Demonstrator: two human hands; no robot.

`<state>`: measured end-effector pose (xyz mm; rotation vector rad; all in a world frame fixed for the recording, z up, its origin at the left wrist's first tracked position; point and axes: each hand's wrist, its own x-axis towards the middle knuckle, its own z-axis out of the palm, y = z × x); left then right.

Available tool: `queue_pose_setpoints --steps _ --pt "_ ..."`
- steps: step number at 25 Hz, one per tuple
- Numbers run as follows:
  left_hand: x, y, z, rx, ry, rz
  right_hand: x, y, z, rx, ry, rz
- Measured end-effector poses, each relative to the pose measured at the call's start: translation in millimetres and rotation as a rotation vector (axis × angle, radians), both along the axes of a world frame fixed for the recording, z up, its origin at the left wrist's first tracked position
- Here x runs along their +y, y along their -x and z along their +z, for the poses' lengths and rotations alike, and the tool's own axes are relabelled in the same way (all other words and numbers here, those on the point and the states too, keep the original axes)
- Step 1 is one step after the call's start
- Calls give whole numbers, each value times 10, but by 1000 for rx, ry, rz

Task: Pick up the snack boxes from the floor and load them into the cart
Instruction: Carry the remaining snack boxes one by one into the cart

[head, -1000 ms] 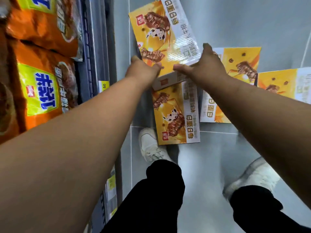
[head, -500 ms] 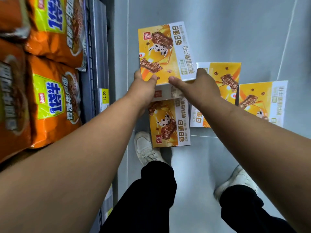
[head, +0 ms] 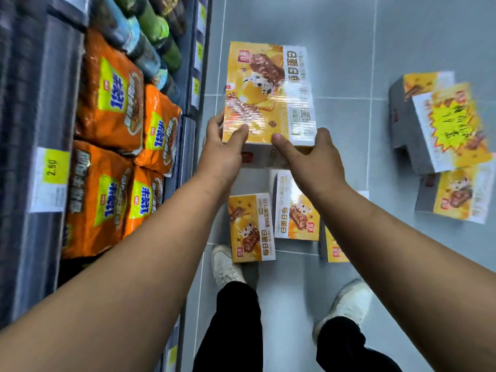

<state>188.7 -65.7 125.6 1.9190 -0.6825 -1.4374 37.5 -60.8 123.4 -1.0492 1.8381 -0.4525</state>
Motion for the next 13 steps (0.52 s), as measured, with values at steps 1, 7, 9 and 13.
queue_pose_setpoints --steps 1,7,9,13 --pt "-86 80 304 13 66 24 -73 75 307 -10 49 -31" --pt "-381 450 1972 153 353 50 -190 458 1910 -91 212 -93" --pt "-410 546 2482 178 386 5 -150 647 2366 -119 240 -89" --pt "-325 686 3493 181 452 -102 -150 1043 3285 -246 211 -98"
